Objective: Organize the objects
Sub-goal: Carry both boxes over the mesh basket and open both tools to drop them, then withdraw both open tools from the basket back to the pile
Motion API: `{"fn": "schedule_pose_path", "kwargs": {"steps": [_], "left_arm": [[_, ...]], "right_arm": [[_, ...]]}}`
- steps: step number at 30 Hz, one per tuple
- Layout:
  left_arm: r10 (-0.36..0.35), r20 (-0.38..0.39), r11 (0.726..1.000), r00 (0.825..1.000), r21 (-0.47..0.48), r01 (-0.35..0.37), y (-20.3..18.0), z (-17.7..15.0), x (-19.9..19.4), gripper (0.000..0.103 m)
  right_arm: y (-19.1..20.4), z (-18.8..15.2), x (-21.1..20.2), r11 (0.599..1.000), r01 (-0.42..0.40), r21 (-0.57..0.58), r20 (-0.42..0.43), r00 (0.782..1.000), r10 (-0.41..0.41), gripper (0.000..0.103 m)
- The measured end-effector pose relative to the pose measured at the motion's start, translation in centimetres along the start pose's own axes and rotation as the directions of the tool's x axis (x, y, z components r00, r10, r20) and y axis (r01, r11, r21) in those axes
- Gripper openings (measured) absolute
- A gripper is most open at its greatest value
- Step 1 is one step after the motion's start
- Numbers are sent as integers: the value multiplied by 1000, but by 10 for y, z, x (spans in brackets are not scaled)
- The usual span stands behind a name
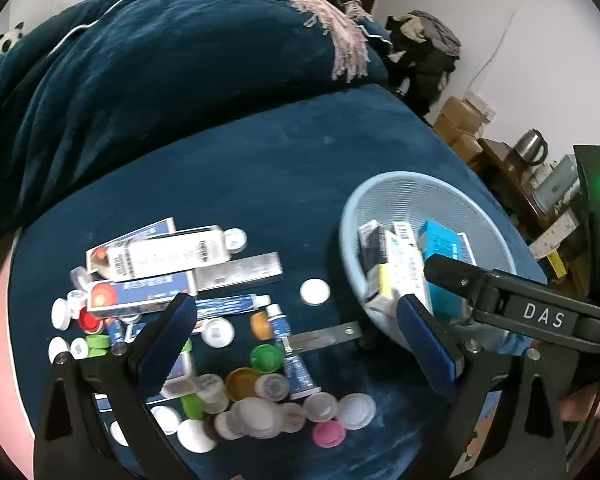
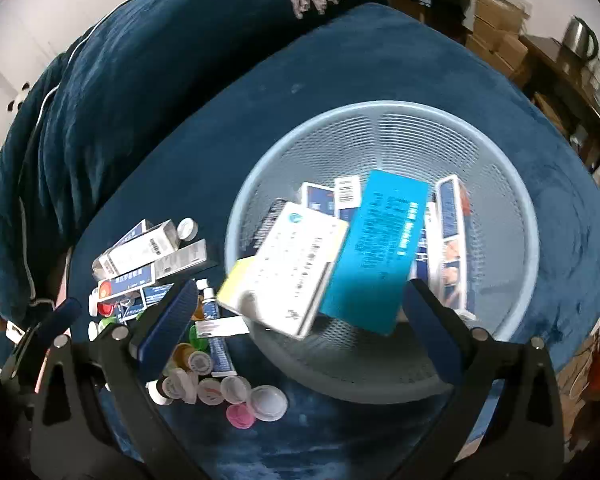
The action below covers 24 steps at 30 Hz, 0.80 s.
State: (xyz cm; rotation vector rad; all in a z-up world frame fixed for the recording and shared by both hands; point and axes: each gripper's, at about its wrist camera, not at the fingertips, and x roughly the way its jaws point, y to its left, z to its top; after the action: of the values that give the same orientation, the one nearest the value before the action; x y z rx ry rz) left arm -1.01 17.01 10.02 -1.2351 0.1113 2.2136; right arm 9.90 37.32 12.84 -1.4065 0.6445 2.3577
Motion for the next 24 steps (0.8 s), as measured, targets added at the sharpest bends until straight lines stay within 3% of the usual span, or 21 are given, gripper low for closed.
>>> {"fn": "schedule_pose_path", "kwargs": {"steps": [24], "left_arm": [[93, -39, 988, 995, -118, -97, 87, -24, -5, 101]], "right_arm": [[89, -11, 19, 985, -33, -170, -37, 999, 27, 103]]}}
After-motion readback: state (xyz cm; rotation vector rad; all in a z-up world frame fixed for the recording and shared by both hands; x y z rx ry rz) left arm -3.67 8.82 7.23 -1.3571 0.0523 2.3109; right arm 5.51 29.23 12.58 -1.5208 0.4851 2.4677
